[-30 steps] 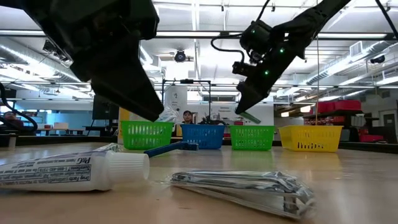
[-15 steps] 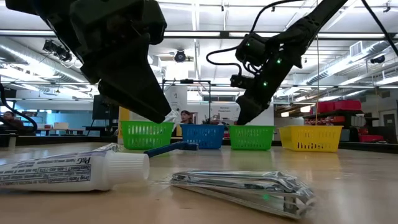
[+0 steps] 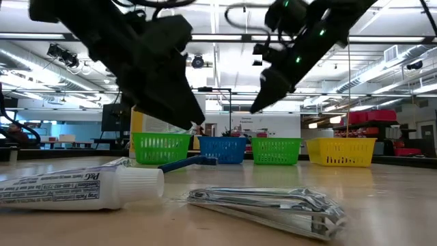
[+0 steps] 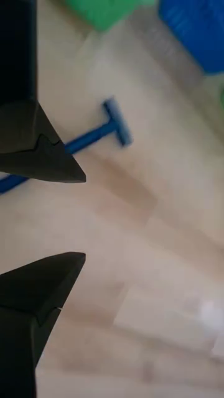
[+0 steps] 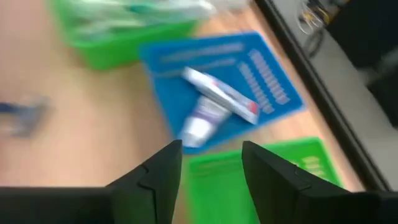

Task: Pick & Place Travel size toiletries
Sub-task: Put the blue razor into the yellow basket

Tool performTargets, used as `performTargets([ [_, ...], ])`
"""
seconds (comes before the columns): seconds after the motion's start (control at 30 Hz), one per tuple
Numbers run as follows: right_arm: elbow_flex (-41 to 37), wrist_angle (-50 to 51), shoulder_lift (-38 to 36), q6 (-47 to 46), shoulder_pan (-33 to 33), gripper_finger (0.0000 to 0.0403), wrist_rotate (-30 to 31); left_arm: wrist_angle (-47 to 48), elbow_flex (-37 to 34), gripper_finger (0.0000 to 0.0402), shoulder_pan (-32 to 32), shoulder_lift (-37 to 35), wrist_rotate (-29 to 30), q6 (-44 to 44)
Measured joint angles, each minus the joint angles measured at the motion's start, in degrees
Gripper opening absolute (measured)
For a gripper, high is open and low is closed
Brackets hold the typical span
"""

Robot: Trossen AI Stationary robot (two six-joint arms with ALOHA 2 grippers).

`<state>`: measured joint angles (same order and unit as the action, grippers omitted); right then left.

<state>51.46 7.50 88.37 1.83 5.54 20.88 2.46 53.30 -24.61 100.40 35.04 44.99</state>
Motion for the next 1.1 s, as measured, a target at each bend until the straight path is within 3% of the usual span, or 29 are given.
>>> performTargets([
  [0.4, 0.00, 0.03, -1.13, -0.95, -12.74, 0.0177, -0.10, 9.49, 0.00, 0.0203, 7.21, 0.00, -1.46, 2.38],
  [0.9, 0.00, 0.00, -1.13, -0.95, -13.88, 0.0177, 0.01, 7.92, -0.03, 0.0203, 7.99, 0.00, -4.67, 2.84],
  [1.1, 0.00, 0.00, -1.13, -0.95, -13.88, 0.0177, 0.01, 2.74, -3.11, 0.0203, 7.97, 0.00, -5.50, 3.25],
])
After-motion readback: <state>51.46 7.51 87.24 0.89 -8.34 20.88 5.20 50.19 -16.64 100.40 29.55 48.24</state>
